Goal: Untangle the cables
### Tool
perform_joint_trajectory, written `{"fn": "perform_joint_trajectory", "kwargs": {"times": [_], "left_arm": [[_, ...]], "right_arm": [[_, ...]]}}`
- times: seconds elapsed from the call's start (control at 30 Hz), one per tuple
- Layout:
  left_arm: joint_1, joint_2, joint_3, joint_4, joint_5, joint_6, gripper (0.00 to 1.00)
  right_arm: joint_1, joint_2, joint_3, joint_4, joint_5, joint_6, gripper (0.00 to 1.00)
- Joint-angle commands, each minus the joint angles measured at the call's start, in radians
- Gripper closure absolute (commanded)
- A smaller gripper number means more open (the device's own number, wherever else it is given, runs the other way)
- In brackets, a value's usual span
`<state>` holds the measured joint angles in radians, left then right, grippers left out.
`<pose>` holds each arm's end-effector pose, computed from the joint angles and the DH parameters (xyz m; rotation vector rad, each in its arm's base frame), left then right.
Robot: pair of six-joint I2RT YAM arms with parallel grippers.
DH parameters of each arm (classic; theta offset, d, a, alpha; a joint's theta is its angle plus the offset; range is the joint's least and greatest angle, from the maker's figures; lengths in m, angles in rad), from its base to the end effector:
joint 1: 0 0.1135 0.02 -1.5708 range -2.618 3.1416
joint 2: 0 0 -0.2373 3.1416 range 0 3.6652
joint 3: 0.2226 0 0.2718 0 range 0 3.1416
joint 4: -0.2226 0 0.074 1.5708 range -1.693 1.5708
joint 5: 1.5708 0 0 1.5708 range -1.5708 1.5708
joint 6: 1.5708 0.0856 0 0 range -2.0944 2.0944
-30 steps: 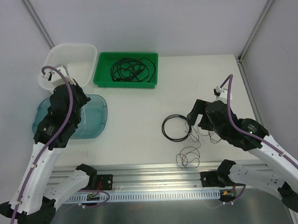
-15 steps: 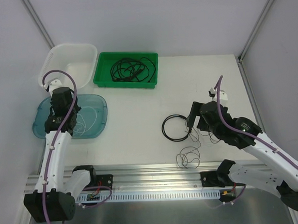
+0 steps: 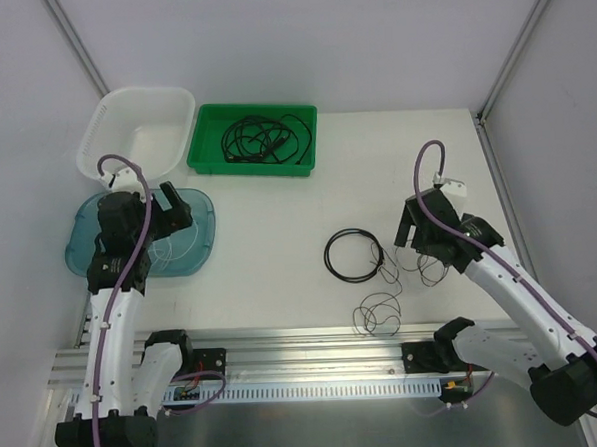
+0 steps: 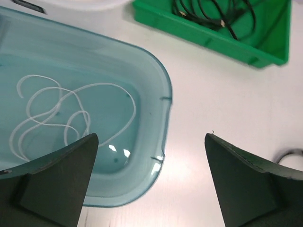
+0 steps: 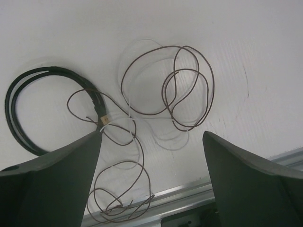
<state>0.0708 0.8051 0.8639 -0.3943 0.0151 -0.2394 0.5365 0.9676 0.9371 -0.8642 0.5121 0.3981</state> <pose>0.2668 0.0176 0.3075 -0.2847 1.8870 -0.1285 0.2322 0.0893 0.2449 0.0525 2.3244 -0.1745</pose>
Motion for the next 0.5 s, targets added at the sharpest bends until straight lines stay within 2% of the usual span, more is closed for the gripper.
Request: {"fn": "perform_joint_trajectory", "kwargs": {"times": [0.0,0.2,0.4,0.47], "left_arm": [[-0.035,-0.04,-0.06,0.015,0.236,0.031,0.04],[-0.121,-0.081,-0.157,0.046,0.229,0.075,0.03],[-0.177,-0.103,-0.246,0.087,0.246,0.084,0.03],[-0.187,-0.106,-0.249,0.087,0.249,0.091,0.03]], "right_arm": [[-0.097,0.051,-0.029,0.063,-0.085,-0.07,0.08],[-0.176,0.209,-0.061,0.195,-0.201,-0.041,0.23],[-0.194,0.351,-0.069,0.315,-0.202,0.062,0.39],[-0.198,0.405,-0.069,0.343,-0.207,0.087,0.41]]}}
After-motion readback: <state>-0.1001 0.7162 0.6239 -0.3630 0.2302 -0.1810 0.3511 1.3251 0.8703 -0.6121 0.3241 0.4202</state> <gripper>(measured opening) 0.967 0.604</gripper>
